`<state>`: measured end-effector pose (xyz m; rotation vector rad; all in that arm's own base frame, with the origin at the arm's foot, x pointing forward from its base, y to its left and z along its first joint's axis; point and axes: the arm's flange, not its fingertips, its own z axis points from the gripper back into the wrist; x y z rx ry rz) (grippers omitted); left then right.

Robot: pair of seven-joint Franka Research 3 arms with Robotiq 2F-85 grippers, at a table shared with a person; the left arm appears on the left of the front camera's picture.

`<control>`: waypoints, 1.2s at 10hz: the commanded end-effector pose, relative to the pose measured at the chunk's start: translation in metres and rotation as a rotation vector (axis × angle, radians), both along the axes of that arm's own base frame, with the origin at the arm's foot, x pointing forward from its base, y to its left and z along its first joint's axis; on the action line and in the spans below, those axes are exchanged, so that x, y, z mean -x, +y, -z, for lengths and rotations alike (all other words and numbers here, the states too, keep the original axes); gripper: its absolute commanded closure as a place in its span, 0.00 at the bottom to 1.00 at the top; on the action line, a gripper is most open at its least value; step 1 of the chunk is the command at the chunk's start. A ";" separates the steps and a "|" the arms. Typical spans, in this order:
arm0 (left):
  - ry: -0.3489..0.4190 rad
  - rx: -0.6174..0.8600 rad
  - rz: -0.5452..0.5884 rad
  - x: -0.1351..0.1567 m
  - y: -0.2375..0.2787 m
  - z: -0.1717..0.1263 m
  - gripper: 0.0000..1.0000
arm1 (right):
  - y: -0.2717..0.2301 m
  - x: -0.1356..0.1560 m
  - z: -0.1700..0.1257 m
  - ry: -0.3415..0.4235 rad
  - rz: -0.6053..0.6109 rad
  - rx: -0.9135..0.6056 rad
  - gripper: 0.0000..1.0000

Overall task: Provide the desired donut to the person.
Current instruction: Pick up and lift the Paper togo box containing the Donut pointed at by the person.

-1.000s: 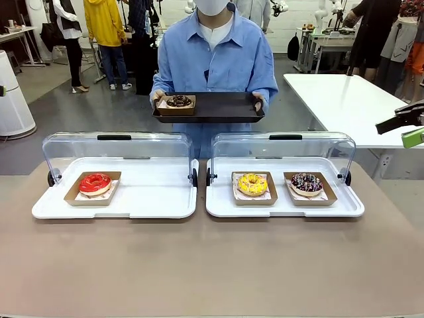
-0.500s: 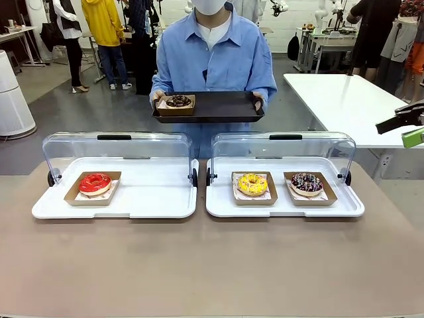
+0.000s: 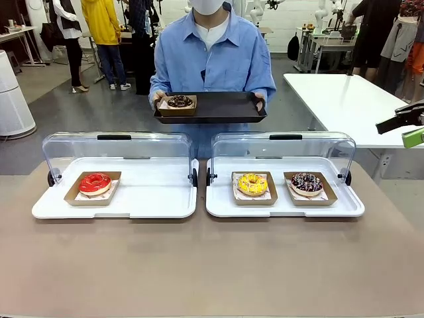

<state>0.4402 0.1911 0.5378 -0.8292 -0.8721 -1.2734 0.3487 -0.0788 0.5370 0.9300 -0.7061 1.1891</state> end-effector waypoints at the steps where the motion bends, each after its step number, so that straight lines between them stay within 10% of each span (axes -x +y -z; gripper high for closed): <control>1: -0.007 0.014 -0.004 0.000 0.001 -0.002 0.00 | -0.001 0.000 0.000 -0.012 -0.012 -0.011 0.00; 12: -0.007 0.014 -0.004 0.000 0.001 -0.002 0.00 | -0.001 0.000 0.000 -0.012 -0.012 -0.011 0.00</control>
